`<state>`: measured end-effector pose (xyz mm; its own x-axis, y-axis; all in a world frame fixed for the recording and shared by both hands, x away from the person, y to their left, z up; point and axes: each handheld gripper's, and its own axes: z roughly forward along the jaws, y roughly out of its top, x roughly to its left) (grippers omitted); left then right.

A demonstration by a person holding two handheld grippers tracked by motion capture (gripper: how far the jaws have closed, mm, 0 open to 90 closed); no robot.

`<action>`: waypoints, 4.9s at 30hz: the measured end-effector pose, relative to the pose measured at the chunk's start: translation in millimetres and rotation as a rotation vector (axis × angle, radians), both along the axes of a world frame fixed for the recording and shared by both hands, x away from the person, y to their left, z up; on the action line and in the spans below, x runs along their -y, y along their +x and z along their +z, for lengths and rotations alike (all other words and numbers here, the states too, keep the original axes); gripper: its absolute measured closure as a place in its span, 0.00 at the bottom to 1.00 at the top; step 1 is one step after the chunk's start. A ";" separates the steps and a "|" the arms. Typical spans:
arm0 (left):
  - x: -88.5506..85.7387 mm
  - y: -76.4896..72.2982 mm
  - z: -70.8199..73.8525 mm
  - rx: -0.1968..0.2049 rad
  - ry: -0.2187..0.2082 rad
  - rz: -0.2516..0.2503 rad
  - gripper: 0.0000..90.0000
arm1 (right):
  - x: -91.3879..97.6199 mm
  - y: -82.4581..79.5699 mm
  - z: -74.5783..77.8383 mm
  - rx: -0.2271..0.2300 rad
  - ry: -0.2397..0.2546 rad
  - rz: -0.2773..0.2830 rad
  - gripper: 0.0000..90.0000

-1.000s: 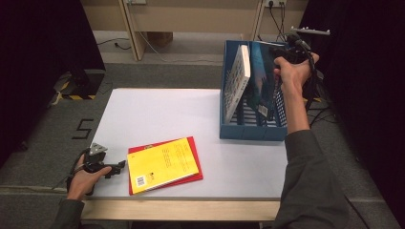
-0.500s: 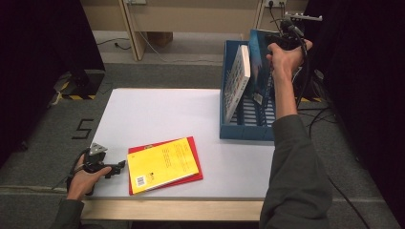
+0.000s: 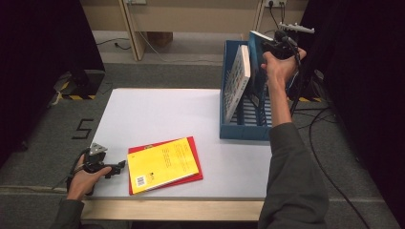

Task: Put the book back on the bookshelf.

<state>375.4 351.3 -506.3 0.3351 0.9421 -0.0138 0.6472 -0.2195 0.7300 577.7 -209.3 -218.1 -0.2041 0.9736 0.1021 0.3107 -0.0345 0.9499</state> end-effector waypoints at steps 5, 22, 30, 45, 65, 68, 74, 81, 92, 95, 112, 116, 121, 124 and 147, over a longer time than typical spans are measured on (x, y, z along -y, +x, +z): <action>0.0 0.0 0.0 0.000 0.000 0.000 0.03 | 4.7 -4.5 -13.8 0.033 0.053 -0.009 0.82; 0.4 -0.2 0.0 0.001 -0.003 0.003 0.03 | 10.4 -9.8 -78.8 -0.004 0.118 -0.003 0.81; 0.6 -0.3 0.0 0.002 -0.001 0.004 0.04 | 12.4 -20.7 -79.1 -0.001 0.084 0.021 0.81; 0.6 -0.2 0.0 0.001 0.000 0.003 0.03 | 24.7 -53.3 -81.3 -0.036 0.063 0.101 0.80; 0.5 -0.3 -0.1 0.002 -0.002 0.003 0.03 | 37.7 -81.7 -92.9 -0.053 0.067 0.178 0.76; 0.5 -0.3 -0.1 0.002 -0.002 0.004 0.03 | 42.2 -89.0 -99.2 -0.058 0.070 0.195 0.75; 0.6 -0.3 -0.1 0.002 -0.002 0.004 0.03 | 49.2 -103.3 -117.7 -0.085 0.036 0.220 0.75; 0.5 -0.2 -0.1 0.002 -0.003 0.003 0.03 | 55.3 -108.4 -144.0 -0.138 0.047 0.242 0.77; 0.1 -0.1 -0.2 0.002 0.000 0.001 0.03 | 52.2 -108.2 -185.4 -0.232 0.031 0.263 0.77; 0.0 -0.1 -0.1 0.000 0.001 0.000 0.03 | 49.3 -106.9 -187.1 -0.231 0.036 0.265 0.77; 0.0 -0.1 -0.1 0.000 0.000 0.000 0.03 | 23.7 -91.7 -189.8 -0.223 -0.018 0.244 0.81; -0.1 0.0 -0.1 -0.001 0.001 -0.001 0.03 | 29.5 -93.1 -192.2 -0.230 0.005 0.253 0.81; -0.1 0.0 -0.2 0.000 0.000 0.000 0.03 | 26.2 -95.1 -191.5 -0.239 0.003 0.269 0.80; -0.2 -0.1 -0.2 0.000 -0.001 0.000 0.03 | 20.0 -99.2 -190.8 -0.241 -0.025 0.289 0.80; 0.3 0.1 -0.1 -0.001 -0.004 0.003 0.03 | 4.5 -48.0 -188.4 -0.255 -0.057 0.184 0.81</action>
<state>375.5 351.0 -506.3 0.3327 0.9429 -0.0179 0.6484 -0.2149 0.7304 529.7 -213.8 -406.5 -0.3520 0.9284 0.1193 0.5352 0.0951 0.8393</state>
